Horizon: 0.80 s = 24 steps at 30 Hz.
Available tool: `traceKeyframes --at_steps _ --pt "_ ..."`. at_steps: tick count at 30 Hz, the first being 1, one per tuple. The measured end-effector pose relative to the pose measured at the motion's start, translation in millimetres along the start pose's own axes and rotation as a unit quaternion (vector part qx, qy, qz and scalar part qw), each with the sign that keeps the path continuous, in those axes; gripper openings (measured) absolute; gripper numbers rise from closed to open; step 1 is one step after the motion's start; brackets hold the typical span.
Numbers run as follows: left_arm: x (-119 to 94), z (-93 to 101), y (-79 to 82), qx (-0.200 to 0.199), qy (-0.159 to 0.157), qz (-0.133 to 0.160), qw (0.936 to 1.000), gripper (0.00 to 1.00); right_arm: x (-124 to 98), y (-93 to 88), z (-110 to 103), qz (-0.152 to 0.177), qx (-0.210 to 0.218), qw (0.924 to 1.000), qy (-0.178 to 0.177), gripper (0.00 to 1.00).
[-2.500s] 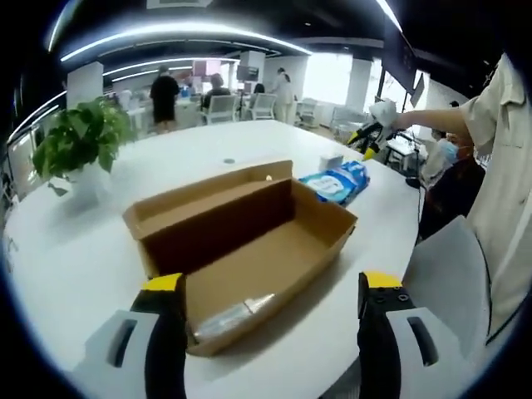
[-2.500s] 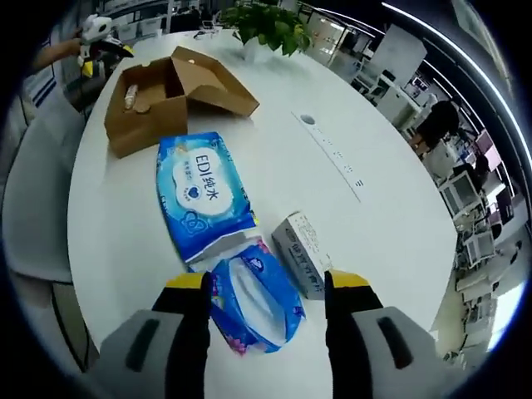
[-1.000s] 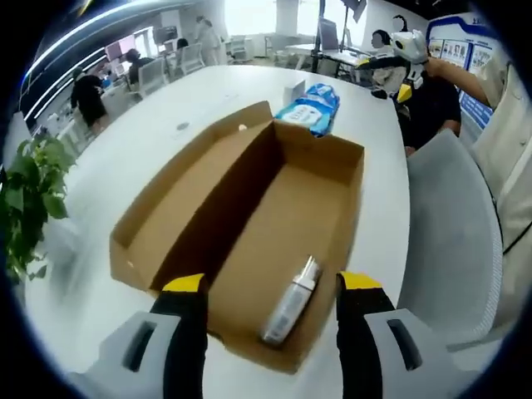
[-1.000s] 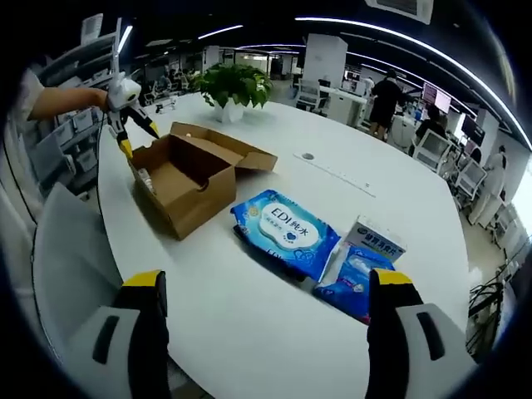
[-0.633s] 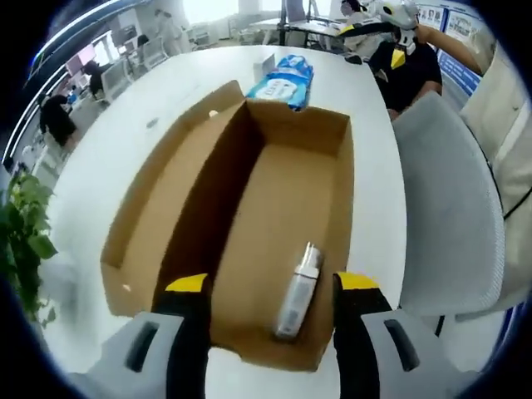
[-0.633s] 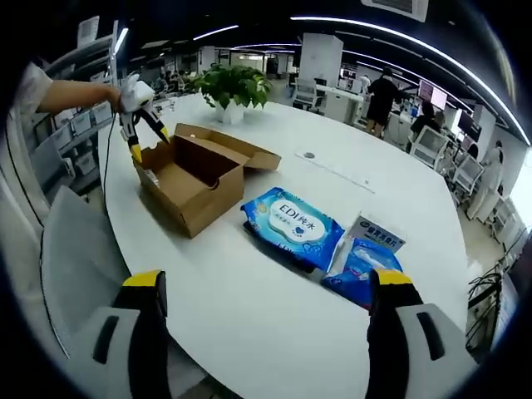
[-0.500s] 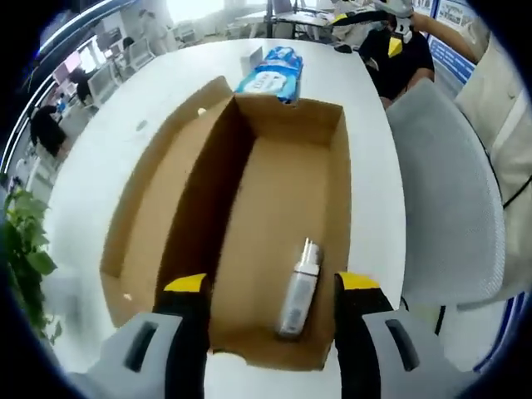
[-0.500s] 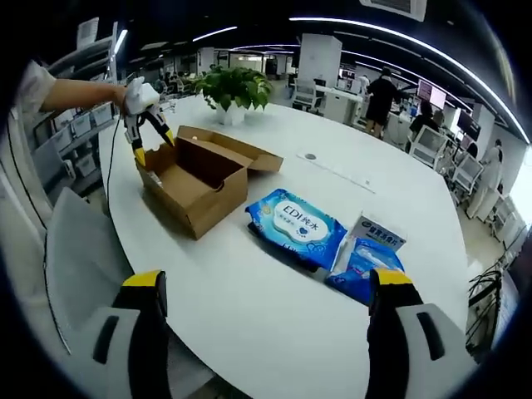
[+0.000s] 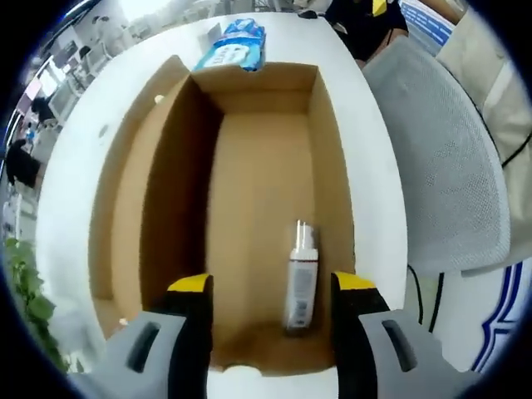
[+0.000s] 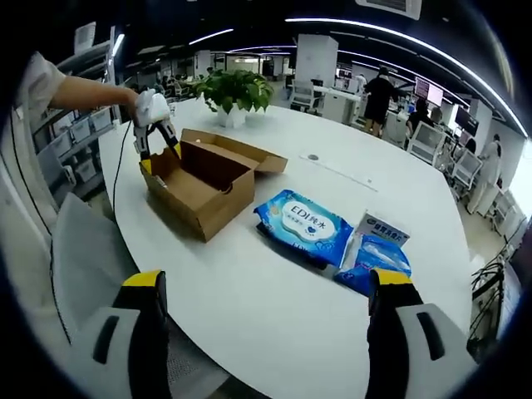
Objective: Operate the shoe box by opening the lid, removing the specified soft item, and placing it in the target area until the item is outside and the box remains undamaged.
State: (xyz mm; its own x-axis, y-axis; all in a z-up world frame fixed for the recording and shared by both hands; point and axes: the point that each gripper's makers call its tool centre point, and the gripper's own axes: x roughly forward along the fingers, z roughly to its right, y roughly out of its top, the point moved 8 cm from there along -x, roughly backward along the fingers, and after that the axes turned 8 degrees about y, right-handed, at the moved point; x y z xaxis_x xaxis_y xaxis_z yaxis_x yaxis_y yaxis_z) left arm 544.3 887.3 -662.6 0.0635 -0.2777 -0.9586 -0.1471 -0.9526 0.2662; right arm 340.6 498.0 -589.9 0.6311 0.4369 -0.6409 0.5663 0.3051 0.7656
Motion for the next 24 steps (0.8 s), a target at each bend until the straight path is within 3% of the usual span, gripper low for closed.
traceKeyframes --at_steps 16,24 --pt "27 -3.3 -4.4 0.037 -0.057 -0.022 0.9974 0.56 2 -6.7 6 -0.007 0.022 0.9997 -0.009 0.96" --pt "37 1.4 -10.9 0.057 -0.073 -0.028 0.9954 0.47 3 -11.8 7 -0.012 0.032 0.9994 -0.012 0.95"
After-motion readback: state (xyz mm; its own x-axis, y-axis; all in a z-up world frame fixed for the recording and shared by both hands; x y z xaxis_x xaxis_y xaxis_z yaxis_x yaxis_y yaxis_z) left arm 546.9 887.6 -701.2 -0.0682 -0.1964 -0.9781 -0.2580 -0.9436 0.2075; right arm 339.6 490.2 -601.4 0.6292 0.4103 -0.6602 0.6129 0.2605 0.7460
